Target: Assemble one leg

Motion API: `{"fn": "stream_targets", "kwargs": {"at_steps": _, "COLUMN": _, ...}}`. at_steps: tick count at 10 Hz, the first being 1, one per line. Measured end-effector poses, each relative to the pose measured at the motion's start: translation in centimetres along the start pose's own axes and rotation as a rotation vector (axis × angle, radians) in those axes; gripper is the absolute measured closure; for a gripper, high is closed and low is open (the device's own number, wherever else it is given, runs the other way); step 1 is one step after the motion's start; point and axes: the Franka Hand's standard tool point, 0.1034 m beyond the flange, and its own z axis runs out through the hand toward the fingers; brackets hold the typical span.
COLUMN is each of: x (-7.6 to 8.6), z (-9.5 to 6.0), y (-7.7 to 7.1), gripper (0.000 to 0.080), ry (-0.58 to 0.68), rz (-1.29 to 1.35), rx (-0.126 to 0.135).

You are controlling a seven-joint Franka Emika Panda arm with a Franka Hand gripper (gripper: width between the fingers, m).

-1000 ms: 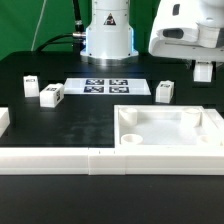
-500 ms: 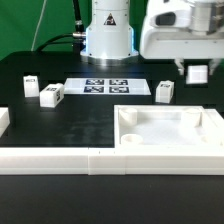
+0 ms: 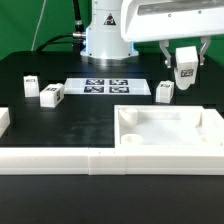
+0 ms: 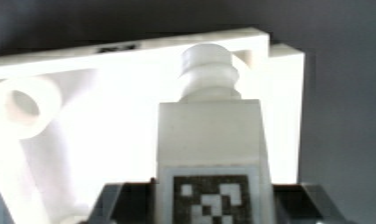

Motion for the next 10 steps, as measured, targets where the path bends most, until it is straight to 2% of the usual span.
{"fn": "stream_targets", "kwargs": {"at_steps": 1, "x": -0.5, "z": 0.2, "y": -0.3, "gripper": 0.0512, "ry": 0.084, "rz": -0.015, "rx": 0.008}}
{"fn": "stream_targets", "kwargs": {"at_steps": 3, "x": -0.5, "z": 0.1, "y": -0.7, "gripper": 0.0512, "ry": 0.279, "rz": -0.027, "rx": 0.032}}
{"fn": "stream_targets", "kwargs": {"at_steps": 4, "x": -0.7, "z": 0.5, "y": -0.7, "gripper": 0.0512, "ry": 0.3, "rz": -0.035, "rx": 0.031}}
{"fn": "stream_targets", "kwargs": {"at_steps": 6, "x": 1.4, "z": 0.6, "y": -0.2, "gripper": 0.0512, "ry": 0.32, "rz": -0.158, "rx": 0.004}}
{"fn": "stream_targets", "kwargs": {"at_steps": 8, "x": 2.8, "z": 0.7, "y": -0.7, "gripper": 0.0512, "ry": 0.327, "rz": -0.219, "rx": -0.002}}
{"fn": "stream_targets", "kwargs": {"at_steps": 10, "x": 2.7, "z": 0.8, "y": -0.6, "gripper": 0.0512, "ry": 0.326, "rz": -0.215, "rx": -0.002}}
